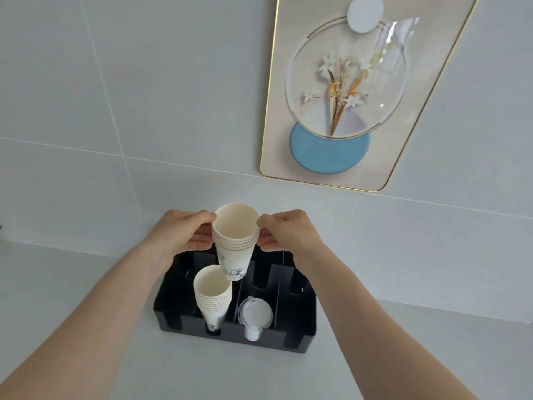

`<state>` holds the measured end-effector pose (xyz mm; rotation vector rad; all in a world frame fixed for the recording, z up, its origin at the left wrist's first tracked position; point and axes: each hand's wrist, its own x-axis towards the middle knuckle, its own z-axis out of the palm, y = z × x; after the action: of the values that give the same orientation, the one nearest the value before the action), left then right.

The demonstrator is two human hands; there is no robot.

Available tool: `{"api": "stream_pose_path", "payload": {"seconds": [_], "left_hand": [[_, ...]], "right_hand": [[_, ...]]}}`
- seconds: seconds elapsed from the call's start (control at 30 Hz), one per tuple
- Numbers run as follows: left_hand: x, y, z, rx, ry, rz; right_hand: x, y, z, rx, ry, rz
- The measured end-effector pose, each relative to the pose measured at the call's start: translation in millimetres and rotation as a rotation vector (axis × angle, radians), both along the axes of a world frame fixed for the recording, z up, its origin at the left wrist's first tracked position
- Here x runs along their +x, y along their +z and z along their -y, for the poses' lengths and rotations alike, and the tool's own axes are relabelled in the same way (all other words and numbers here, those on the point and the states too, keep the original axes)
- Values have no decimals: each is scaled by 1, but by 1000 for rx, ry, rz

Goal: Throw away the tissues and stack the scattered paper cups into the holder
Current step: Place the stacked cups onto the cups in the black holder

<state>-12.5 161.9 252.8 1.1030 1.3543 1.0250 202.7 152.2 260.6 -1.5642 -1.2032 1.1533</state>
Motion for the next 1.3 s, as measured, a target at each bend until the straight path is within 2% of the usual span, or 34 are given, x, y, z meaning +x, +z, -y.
{"api": "stream_pose_path", "payload": {"seconds": [0.23, 0.7, 0.97, 1.3], "left_hand": [[-31, -31, -10, -57, 28, -21], [-41, -110, -27, -208, 58, -56], [-44, -139, -31, -200, 62, -122], [-46, -150, -32, -169, 91, -121]], "right_hand": [[-37, -35, -14, -78, 10, -6], [-53, -112, -30, -243, -14, 105], [-58, -139, -32, -287, -10, 157], [-59, -147, -29, -270, -24, 116]]}}
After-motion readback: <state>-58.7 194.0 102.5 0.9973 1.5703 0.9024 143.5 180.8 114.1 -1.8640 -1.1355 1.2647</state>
